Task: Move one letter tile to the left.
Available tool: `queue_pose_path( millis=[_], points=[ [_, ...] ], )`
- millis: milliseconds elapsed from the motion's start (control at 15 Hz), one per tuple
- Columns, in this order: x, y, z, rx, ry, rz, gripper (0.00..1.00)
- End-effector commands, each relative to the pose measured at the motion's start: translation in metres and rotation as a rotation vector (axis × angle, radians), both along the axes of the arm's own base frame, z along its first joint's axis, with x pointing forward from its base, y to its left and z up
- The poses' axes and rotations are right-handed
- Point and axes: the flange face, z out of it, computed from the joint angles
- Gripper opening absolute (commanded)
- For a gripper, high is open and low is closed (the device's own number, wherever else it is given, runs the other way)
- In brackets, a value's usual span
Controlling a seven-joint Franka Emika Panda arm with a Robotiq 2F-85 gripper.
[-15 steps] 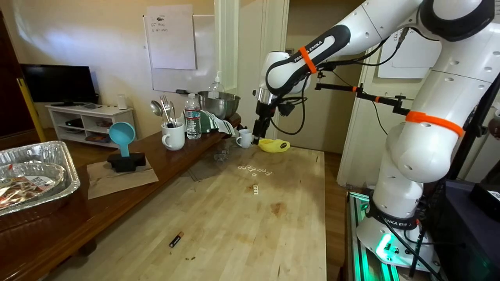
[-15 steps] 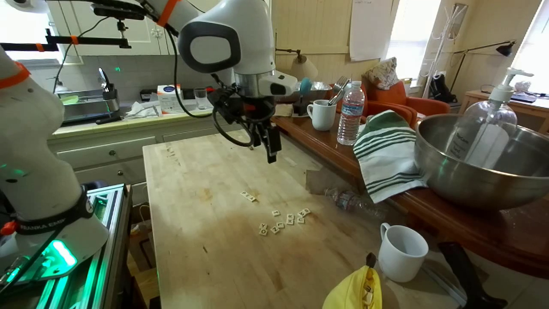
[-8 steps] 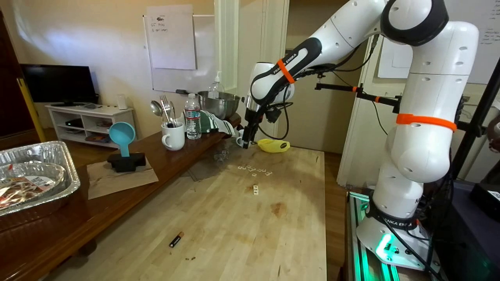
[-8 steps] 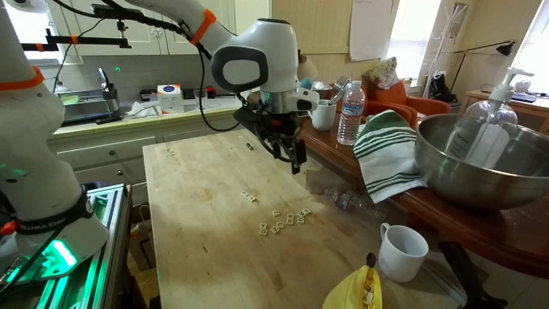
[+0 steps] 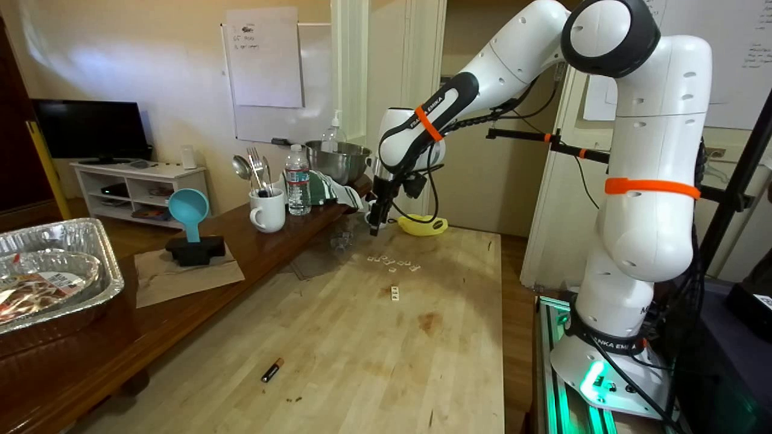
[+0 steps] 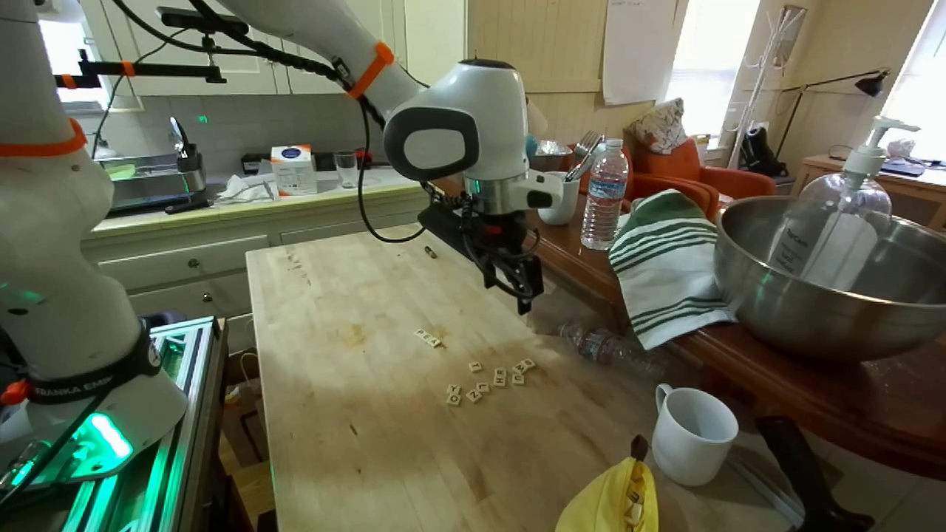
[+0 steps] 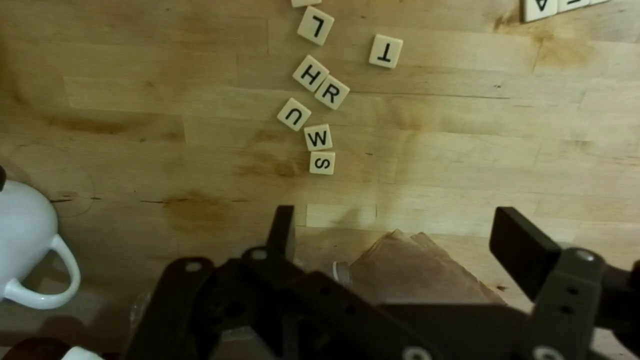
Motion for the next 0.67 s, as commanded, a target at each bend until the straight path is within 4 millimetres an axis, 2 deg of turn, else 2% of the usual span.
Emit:
queue_pose_path(
  millis=[0, 200, 600],
  points=[
    [-0.001, 0.001, -0.002, -0.008, -0.011, 0.025, 1.00],
    [0.004, 0.000, -0.012, -0.016, -0.007, 0.097, 1.00],
    [0.013, -0.013, -0.037, -0.012, -0.038, 0.228, 1.00]
  ],
)
